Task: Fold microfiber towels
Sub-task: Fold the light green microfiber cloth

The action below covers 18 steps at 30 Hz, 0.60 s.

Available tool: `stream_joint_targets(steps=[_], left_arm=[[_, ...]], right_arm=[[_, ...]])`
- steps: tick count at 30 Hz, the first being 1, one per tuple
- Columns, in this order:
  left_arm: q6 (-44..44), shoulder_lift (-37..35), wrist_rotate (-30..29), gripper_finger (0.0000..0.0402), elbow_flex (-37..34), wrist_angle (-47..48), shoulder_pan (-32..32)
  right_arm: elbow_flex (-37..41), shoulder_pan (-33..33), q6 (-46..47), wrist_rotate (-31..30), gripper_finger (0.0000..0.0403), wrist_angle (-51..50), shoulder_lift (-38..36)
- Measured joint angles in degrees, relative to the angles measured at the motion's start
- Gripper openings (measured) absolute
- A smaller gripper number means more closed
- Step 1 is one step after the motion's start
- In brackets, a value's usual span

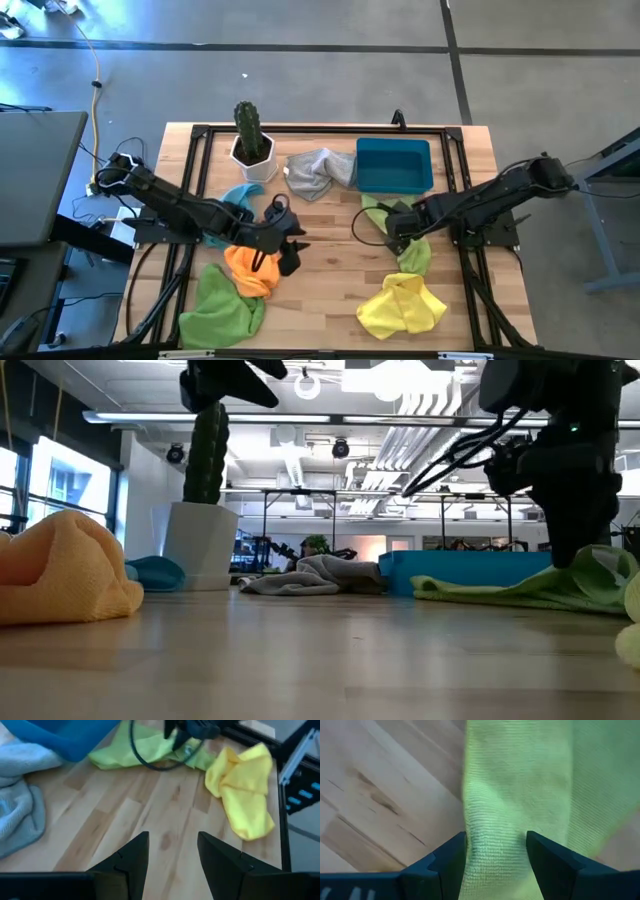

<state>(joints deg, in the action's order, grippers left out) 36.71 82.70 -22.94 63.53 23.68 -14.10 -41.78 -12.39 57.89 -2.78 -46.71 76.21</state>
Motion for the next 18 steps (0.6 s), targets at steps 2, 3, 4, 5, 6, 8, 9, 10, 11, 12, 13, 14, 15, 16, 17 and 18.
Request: stream_joint_targets(steps=[2, 3, 4, 5, 6, 8, 9, 10, 11, 12, 13, 14, 15, 16, 17, 18], left_arm=[[0.0, 0.0, 0.0, 0.0158, 0.0, 0.0, 1.1], [0.0, 0.0, 0.0, 0.0158, 0.0, -0.1, 1.6], [0.0, 0.0, 0.0, 0.0158, 0.0, -0.5, 2.0], [0.0, 0.0, 0.0, 0.0158, 0.0, -0.7, 2.4], [0.1, 0.0, 0.0, 0.0158, 0.0, -0.8, 2.8], [0.1, 0.0, 0.0, 0.0158, 0.0, -1.6, 3.2], [0.1, 0.0, 0.0, 0.0158, 0.0, -1.6, 3.5], [0.1, 0.0, 0.0, 0.0158, 0.0, -1.6, 3.7], [0.0, 0.0, 0.0, 0.0158, 0.0, -1.8, 3.7], [-0.2, 0.0, 0.2, 0.0158, 0.0, -2.0, 3.8], [-0.6, 0.0, 0.3, 0.0158, 0.0, -2.3, 3.9], [-1.3, 0.0, 0.3, 0.0158, 0.0, -2.7, 4.0], [-1.8, 0.0, 0.3, 0.0158, 0.0, -3.4, 4.0], [-2.5, 0.0, 0.3, 0.0158, 0.0, -3.7, 4.0], [-3.1, 0.0, 0.3, 0.0158, 0.0, -4.1, 4.0], [-3.6, 0.0, 0.3, 0.0158, 0.0, -4.6, 4.0]], right_arm=[[-1.3, -0.4, -1.3, -0.1, 0.02, -0.8, 1.2], [-1.8, -0.6, -1.4, -0.1, 0.02, -1.3, 1.7], [-2.5, -0.8, -1.6, -0.1, 0.02, -2.5, 2.1], [-3.2, -1.0, -1.9, -0.1, 0.02, -2.7, 2.7], [-3.7, -1.3, -2.1, -0.2, 0.02, -2.7, 3.4], [-5.0, -1.8, -2.4, -0.2, 0.02, -4.6, 4.7], [-5.5, -2.1, -2.4, -0.2, 0.02, -5.0, 5.4], [-5.9, -2.4, -2.5, -0.1, 0.02, -5.4, 6.1], [-6.4, -2.8, -2.7, -0.1, 0.02, -6.2, 6.8], [-6.9, -3.2, -2.8, -0.1, 0.02, -6.9, 7.5], [-7.4, -3.6, -2.8, -0.1, 0.02, -7.1, 8.3], [-7.7, -4.0, -2.9, -0.1, 0.02, -7.5, 9.1], [-8.2, -4.4, -3.4, -0.1, 0.02, -7.9, 9.8], [-8.6, -4.7, -3.8, -0.2, 0.02, -8.6, 10.5], [-8.9, -5.0, -4.0, -0.5, 0.02, -9.3, 11.3], [-9.2, -5.3, -3.9, -0.8, 0.02, -10.2, 12.0]])
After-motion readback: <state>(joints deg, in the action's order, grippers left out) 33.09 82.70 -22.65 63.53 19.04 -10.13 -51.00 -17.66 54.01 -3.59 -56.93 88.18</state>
